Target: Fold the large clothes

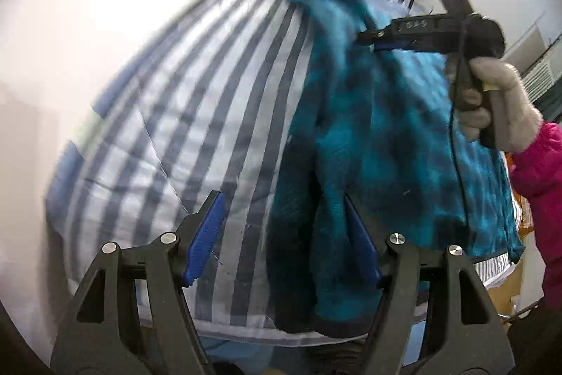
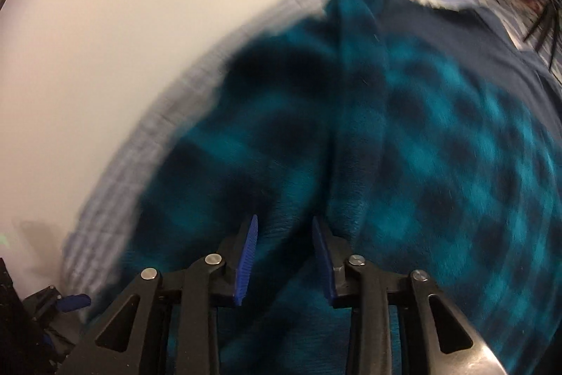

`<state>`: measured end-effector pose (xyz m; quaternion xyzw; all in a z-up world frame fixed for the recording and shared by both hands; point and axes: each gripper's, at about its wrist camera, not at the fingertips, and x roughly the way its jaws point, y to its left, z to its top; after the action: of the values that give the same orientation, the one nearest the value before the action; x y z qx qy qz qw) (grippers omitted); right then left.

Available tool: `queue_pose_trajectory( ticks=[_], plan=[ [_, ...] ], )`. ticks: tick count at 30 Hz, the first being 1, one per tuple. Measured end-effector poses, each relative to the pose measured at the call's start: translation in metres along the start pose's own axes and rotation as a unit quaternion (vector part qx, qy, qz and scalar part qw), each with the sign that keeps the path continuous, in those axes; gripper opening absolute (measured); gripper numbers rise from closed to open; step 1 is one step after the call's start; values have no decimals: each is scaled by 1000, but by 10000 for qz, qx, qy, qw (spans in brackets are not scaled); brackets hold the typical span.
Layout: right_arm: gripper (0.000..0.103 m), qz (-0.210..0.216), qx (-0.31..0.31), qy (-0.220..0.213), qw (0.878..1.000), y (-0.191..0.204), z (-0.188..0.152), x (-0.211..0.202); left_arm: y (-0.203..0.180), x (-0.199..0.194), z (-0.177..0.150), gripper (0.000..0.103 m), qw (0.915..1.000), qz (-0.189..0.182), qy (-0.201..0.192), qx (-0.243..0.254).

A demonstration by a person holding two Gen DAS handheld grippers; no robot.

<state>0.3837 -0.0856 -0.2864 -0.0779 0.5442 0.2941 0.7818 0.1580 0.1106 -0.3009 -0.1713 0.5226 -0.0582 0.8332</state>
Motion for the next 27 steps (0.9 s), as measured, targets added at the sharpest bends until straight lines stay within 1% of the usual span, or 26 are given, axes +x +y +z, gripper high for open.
queue_pose_trajectory(
  ticks=[1,2,3,4,6,7,8,10,12,14,17,19,20,21,23,24,25,26,27],
  plan=[
    [31,14,78,47,10000,-3,0,2,-2,5,-2,56,10000,53,48,45],
    [31,9,93,64,9999,-3,0,2,-6,5,-3,39,9998,150,-30,154],
    [31,-34,86,87,9999,0,3,-1,-10,5,-3,23,9996,93,-25,280],
    [33,-52,60,69,9999,4,7,-6,-14,4,-3,10,9995,-42,16,312],
    [37,-42,-23,-16,10000,15,17,-16,-22,-7,-6,8,9991,-113,-183,365],
    [48,-23,-47,-62,10000,21,22,-22,-27,-13,-8,8,9986,-171,-284,415],
    [61,20,-56,-97,9999,26,26,-25,-32,-19,-9,7,9980,-217,-370,466],
    [70,182,-62,-118,9997,41,40,-30,-40,-32,-11,7,9959,-304,-565,644],
    [70,217,-52,-2,9998,53,53,-22,-51,-42,-13,7,9931,-263,-750,863],
    [71,107,-36,302,9995,65,64,-6,-59,-45,-16,7,9917,-297,-793,970],
    [71,-380,-118,663,9970,81,70,22,-66,-45,-17,7,9909,-349,-803,1022],
    [70,-772,-268,907,9925,89,69,44,-69,-46,-16,7,9905,-405,-821,1027],
    [69,-911,-321,969,9906,91,69,51,-70,-48,-15,7,9901,-416,-836,1047],
    [66,-1017,-339,998,9892,91,67,56,-72,-50,-15,7,9897,-413,-850,1074],
    [45,-1156,-348,948,9881,90,65,61,-76,-51,-15,6,9890,-380,-852,1147],
    [39,-1196,-355,883,9882,88,65,59,-79,-50,-16,6,9882,-347,-859,1223],
    [30,-1137,-293,824,9897,84,65,56,-83,-49,-16,6,9871,-289,-882,1302],
    [18,-1052,-215,765,9913,77,64,52,-87,-48,-16,6,9864,-252,-896,1351],
    [14,-957,-150,714,9927,68,64,49,-90,-47,-17,6,9858,-238,-901,1400]
  ],
)
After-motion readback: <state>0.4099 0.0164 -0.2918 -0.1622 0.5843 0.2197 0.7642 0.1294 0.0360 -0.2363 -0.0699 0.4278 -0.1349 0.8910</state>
